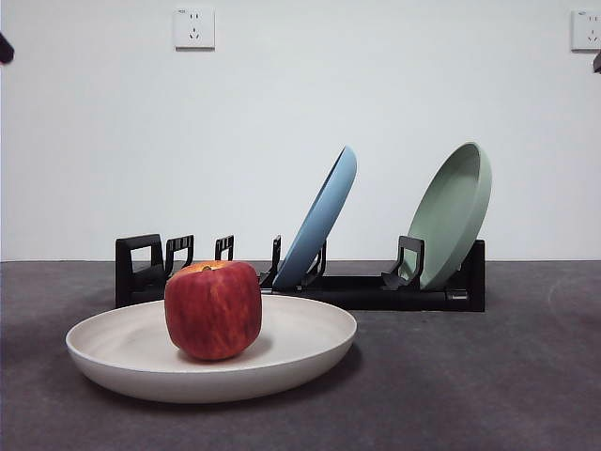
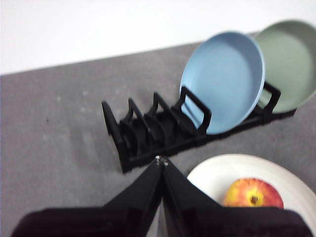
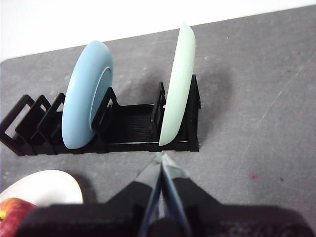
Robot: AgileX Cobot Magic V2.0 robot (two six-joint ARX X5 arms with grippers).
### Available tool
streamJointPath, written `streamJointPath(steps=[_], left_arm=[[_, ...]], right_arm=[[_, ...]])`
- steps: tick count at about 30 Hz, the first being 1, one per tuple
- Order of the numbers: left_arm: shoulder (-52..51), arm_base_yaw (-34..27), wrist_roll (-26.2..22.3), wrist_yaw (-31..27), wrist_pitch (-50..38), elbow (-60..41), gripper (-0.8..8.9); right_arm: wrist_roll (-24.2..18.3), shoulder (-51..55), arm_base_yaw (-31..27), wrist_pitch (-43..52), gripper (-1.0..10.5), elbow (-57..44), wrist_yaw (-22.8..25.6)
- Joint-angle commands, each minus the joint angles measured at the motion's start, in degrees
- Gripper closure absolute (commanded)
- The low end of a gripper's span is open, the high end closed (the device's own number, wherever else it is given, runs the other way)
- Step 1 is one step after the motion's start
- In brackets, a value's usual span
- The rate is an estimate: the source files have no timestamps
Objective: Take the yellow plate from the plate rack,put the plate on the table,take the apple from the table,put the apple in the plate
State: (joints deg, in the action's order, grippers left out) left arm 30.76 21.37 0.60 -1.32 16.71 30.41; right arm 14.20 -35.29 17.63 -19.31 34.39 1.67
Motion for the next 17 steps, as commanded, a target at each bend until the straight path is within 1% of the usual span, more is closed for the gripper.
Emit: streamJointPath(steps=[1, 13, 17], left_arm=[[0.6, -0.2, 0.3, 0.0, 0.2, -0.3, 8.17], [1.6, -0.1, 0.3, 0.0, 0.7, -0.3, 8.16], [-1.7, -0.9, -4.8, -0.7, 1.2, -0.3, 8.17]], right_arm=[[1.8, 0.0, 0.1, 0.3, 9.5, -0.4, 0.2], [1.8, 0.0, 0.0, 0.3, 9.5, -0.4, 0.2], [1.8, 0.0, 0.1, 0.3, 9.5, -0.4, 0.2]])
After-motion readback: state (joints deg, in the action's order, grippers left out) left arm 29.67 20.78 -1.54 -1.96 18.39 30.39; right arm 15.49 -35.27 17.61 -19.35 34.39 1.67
